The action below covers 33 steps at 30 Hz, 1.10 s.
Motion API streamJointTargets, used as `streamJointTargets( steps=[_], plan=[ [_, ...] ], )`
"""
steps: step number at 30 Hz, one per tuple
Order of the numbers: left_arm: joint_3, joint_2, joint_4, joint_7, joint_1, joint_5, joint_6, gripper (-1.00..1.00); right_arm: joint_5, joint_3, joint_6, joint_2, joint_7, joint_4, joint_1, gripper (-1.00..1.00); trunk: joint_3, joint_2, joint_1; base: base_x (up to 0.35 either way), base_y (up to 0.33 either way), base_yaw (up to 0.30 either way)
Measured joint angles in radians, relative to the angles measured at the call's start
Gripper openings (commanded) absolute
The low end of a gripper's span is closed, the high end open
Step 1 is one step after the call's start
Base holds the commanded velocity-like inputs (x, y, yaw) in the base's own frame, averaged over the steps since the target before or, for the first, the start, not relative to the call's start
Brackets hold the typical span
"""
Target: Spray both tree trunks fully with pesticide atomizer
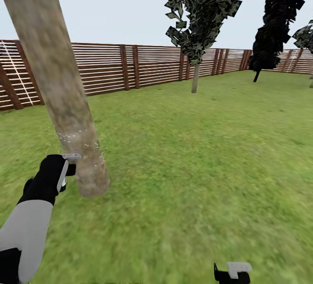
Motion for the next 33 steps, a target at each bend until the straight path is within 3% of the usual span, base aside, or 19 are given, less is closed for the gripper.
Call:
streamJointTargets(
  steps=[14, 22, 24, 27, 33],
  plan=[
    [0.001, -0.002, 0.015, 0.001, 0.008, -0.004, -0.002, -1.00, 0.000, 0.000, 0.000, -0.001, 0.000, 0.000, 0.000, 1.00, 0.000, 0.000, -0.001, 0.188, -0.211, 0.041],
    [0.010, 0.013, 0.036, 0.001, 0.078, -0.002, -0.025, -1.00, 0.000, 0.000, 0.000, 0.001, 0.000, 0.000, 0.000, 1.00, 0.000, 0.000, 0.000, 0.238, -0.190, 0.208],
    [0.031, 0.020, 0.036, 0.001, 0.089, -0.009, -0.028, -1.00, 0.000, 0.000, 0.000, 0.001, 0.000, 0.000, 0.000, 1.00, 0.000, 0.000, 0.000, 0.223, -0.200, 0.275],
    [0.038, 0.005, 0.037, 0.002, 0.095, 0.005, -0.041, -1.00, 0.000, 0.000, 0.000, 0.001, 0.000, 0.000, 0.000, 1.00, 0.000, 0.000, 0.000, 0.178, -0.224, 0.154],
    [0.037, 0.004, 0.035, 0.001, 0.095, -0.001, -0.041, -1.00, 0.000, 0.000, 0.000, 0.001, 0.000, 0.000, 0.000, 1.00, 0.000, 0.000, 0.000, 0.116, -0.253, 0.010]
  ],
)
